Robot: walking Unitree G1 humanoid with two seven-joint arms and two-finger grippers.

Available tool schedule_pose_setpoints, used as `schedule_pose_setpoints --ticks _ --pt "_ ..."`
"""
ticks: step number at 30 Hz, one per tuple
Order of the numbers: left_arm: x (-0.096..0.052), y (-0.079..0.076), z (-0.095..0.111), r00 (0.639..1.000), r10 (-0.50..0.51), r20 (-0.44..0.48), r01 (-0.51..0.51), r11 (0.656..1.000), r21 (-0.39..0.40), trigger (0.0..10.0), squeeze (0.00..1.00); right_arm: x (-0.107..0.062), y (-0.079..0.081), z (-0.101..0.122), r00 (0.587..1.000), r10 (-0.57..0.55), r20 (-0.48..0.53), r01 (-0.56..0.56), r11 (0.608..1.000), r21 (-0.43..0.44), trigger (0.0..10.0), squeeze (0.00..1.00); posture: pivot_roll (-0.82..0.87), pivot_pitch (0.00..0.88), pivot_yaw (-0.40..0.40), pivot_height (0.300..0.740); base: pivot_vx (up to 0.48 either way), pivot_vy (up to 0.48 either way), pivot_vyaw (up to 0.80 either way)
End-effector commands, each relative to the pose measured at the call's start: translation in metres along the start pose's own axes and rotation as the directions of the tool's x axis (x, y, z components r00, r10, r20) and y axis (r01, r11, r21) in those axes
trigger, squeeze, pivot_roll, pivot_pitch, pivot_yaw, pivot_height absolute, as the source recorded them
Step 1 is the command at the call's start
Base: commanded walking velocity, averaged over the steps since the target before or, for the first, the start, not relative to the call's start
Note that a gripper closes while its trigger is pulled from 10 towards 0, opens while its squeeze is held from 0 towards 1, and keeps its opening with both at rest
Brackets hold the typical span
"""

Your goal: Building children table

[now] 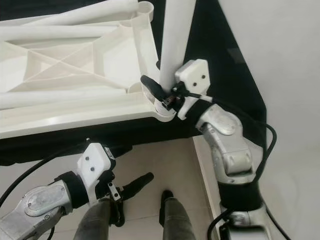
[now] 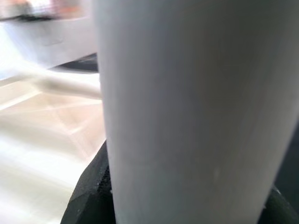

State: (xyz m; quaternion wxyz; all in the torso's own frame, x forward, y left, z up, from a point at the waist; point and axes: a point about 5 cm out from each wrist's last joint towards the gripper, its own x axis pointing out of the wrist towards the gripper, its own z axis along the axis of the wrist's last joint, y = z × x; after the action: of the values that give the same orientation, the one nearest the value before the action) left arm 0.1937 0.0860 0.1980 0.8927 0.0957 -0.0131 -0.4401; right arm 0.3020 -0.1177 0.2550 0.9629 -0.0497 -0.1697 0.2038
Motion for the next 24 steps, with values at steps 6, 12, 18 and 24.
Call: schedule_pose_setpoints --ticks 6,12,18,24 --pt "-0.001 0.004 -0.001 1.0 0.004 -0.002 -0.004 1.0 0.009 10.0 0.0 -0.013 0.011 -0.056 0.95 -0.168 -0.263 0.161 0.986 -0.05 10.0 0.0 0.07 0.389 0.003 0.74 0.0 0.0 0.0" --pt "0.0 0.013 0.006 0.999 0.029 0.024 -0.03 0.999 0.034 10.0 0.0 -0.02 0.021 -0.067 0.939 -0.161 -0.304 0.149 0.987 -0.065 10.0 0.0 0.07 0.379 0.004 0.74 0.0 0.0 0.0" --pt "0.0 0.028 0.025 0.994 0.054 0.092 -0.06 0.996 0.062 10.0 0.0 -0.018 0.023 -0.066 0.93 -0.205 -0.305 0.184 0.978 -0.096 10.0 0.0 0.07 0.353 0.004 0.74 0.0 0.0 0.0" --pt "-0.001 0.045 0.055 0.978 0.06 0.201 -0.077 0.994 0.074 10.0 0.0 -0.014 0.025 -0.065 0.934 -0.199 -0.298 0.179 0.979 -0.093 10.0 0.0 0.06 0.332 0.004 0.74 0.0 0.0 0.0"
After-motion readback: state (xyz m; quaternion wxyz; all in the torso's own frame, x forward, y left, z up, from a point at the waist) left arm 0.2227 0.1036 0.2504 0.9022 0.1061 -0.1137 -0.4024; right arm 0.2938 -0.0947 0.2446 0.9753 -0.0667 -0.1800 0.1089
